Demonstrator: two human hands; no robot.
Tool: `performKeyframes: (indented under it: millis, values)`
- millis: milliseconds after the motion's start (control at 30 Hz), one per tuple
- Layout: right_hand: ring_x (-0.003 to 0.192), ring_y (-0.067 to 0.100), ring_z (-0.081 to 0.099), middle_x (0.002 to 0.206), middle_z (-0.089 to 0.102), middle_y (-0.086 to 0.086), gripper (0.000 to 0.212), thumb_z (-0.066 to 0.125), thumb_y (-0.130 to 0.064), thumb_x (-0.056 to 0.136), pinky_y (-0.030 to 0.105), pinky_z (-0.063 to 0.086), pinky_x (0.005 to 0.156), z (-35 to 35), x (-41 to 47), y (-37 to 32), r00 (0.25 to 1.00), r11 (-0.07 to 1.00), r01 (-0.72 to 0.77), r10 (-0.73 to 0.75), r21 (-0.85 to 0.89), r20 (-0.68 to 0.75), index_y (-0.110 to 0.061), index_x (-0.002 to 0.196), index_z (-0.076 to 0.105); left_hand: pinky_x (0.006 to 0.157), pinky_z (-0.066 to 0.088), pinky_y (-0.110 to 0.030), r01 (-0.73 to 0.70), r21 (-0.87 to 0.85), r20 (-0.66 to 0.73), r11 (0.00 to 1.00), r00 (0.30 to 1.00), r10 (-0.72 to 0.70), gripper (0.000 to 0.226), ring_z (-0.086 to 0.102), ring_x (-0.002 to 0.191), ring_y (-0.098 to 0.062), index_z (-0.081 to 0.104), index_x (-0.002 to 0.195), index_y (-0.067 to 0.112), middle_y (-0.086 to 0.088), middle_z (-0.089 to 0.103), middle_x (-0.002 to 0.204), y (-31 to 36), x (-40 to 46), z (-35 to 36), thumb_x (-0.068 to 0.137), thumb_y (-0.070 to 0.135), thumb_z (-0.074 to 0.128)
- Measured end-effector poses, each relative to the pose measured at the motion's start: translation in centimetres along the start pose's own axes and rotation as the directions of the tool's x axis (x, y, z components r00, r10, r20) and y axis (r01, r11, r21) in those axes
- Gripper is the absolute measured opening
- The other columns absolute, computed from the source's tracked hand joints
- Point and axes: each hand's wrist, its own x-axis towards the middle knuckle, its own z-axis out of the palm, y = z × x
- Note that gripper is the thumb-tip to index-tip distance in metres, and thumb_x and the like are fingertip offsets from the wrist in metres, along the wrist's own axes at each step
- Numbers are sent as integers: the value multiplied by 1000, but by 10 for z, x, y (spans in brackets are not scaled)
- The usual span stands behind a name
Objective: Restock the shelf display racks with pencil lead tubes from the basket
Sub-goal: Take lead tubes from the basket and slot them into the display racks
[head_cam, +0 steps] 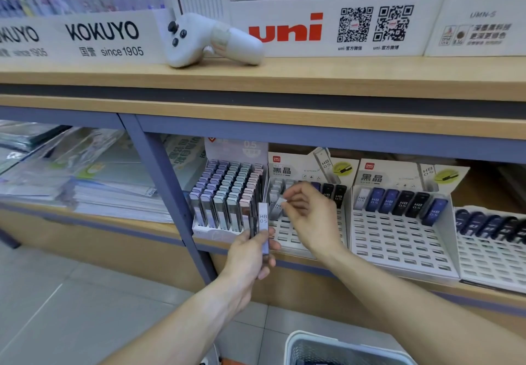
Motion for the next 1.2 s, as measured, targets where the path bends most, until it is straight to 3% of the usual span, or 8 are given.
performKeyframes:
  millis: [167,300,567,633,767,900,1033,1200]
  values:
    - [88,-5,67,91,72,-16,20,71,-3,90,11,54,81,1,5,7,997,990,74,-69,-122,43,-21,101,71,37,25,-20,-4,6,-3,1000,1000,4,20,47,48,-13,64,117,9,-9,65,84,1,0,-2,106,18,51]
    - [91,1,68,109,72,-9,33,67,-3,92,19,56,87,2,7,4,983,960,163,-138,-226,122,-25,116,73,37,26,-20,11,-5,1,1000,1000,-11,19,48,49,-14,65,117,10,-10,66,88,0,2,-3,105,18,52]
    - [90,11,61,110,60,-5,40,63,-2,93,27,53,87,-2,4,2,961,914,215,-135,-343,242,-24,127,69,39,25,-21,15,8,3,1000,1000,-15,18,48,50,-13,64,117,12,-10,66,89,-3,2,-1,105,18,52]
    - [83,5,61,103,63,-8,32,62,-10,95,24,53,81,-4,2,-2,975,935,174,-118,-311,190,-25,123,68,40,25,-22,20,13,13,1000,1000,-20,18,48,51,-13,63,118,14,-9,67,87,-3,2,-2,104,19,54]
    - [76,-3,66,88,71,-12,18,71,-22,93,14,52,69,-9,1,-9,975,993,-99,110,-64,193,-29,108,66,39,24,-22,34,43,58,998,998,-36,23,49,51,-15,62,121,8,-8,69,81,-2,2,3,102,19,57]
    - [79,15,71,81,74,-2,19,79,-13,86,29,58,77,-14,3,-7,959,967,-241,225,80,170,-22,100,70,37,23,-22,70,41,60,997,996,-72,30,48,48,-16,58,124,4,-10,67,84,-1,-1,8,101,24,58]
    - [80,9,70,84,74,-5,19,79,-9,86,24,56,74,-23,13,-4,978,966,-205,209,156,-11,-23,94,70,39,23,-24,89,7,-3,996,996,-89,38,42,45,-16,69,108,5,-10,58,86,6,-4,8,104,35,46]
    - [84,1,68,91,72,-10,28,75,-3,87,19,55,79,-26,13,1,991,991,-97,104,90,-78,-29,91,65,41,25,-25,93,-24,-65,995,993,-95,39,39,45,-14,74,103,0,-4,49,72,7,-6,6,102,18,39]
